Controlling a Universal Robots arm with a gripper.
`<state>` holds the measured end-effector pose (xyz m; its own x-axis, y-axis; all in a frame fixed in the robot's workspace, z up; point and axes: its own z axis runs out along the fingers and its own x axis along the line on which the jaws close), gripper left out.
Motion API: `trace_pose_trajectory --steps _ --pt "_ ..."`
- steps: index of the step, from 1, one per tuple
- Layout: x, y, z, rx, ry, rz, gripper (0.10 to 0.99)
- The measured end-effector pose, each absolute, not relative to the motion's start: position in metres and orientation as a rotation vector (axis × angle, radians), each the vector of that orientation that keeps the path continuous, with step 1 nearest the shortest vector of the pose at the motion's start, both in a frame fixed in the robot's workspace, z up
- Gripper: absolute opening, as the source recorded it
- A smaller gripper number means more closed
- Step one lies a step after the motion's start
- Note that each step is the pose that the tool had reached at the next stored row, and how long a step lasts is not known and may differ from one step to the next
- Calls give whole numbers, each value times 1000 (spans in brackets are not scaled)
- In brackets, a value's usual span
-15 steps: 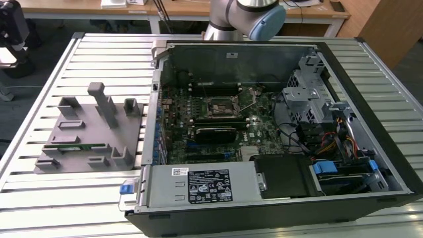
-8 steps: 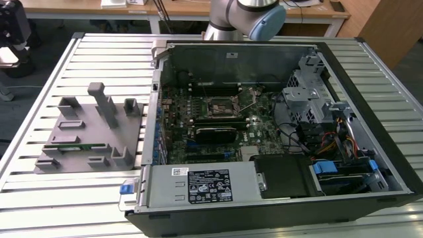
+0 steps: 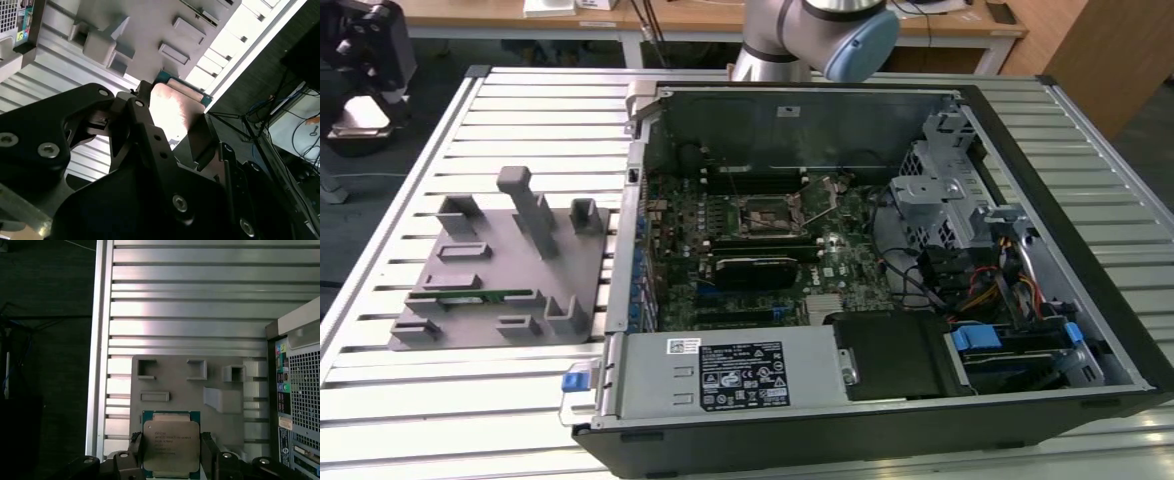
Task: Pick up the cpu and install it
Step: 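Pick up the cpu and move it towards the insertion slot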
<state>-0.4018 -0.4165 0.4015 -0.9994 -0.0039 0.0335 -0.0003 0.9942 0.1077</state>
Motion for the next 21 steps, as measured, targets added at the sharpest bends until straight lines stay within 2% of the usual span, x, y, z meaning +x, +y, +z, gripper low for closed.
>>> trace_pose_trajectory --steps 21 --pt "-365 -416 400 3 -3103 -168 541"
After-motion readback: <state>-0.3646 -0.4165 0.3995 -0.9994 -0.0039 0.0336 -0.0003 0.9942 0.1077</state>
